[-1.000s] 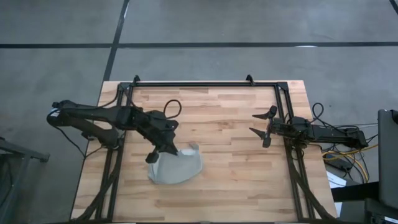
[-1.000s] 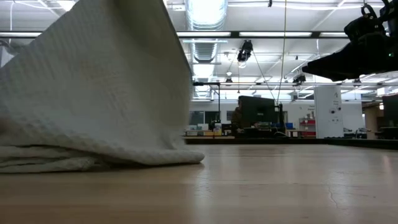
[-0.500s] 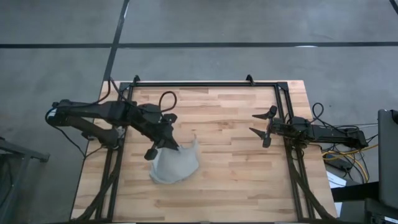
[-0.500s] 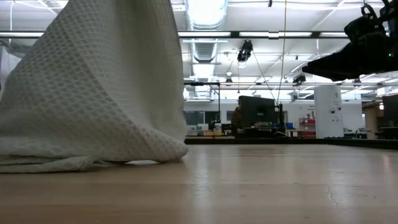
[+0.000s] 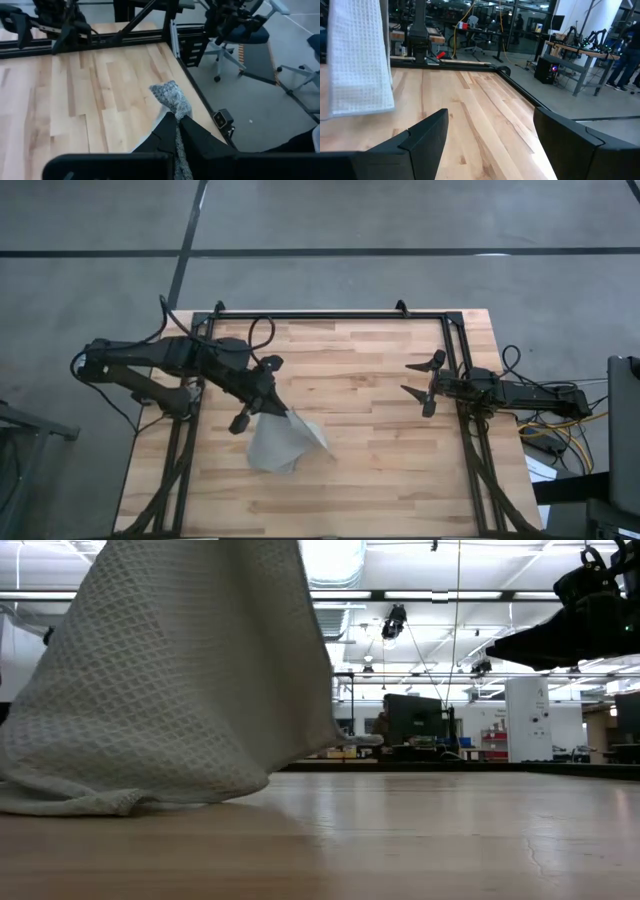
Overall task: Roll towel
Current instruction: Fold the gray towel on the table
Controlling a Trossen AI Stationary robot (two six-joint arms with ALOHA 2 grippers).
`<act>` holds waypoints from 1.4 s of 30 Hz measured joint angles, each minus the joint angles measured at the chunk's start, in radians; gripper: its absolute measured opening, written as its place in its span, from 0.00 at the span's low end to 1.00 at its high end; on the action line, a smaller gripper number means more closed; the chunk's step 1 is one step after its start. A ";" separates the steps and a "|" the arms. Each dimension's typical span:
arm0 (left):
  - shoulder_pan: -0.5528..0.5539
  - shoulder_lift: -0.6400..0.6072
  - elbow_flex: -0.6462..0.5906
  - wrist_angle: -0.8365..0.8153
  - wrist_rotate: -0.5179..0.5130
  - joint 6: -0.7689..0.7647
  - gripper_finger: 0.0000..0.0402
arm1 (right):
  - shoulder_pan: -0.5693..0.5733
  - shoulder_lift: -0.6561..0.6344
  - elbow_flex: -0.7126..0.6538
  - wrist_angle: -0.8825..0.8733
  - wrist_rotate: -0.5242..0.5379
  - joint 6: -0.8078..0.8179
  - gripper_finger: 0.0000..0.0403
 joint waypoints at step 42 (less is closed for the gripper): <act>0.000 0.001 -0.014 -0.066 -0.152 -0.131 0.04 | 0.000 0.000 0.000 0.000 0.000 0.000 0.71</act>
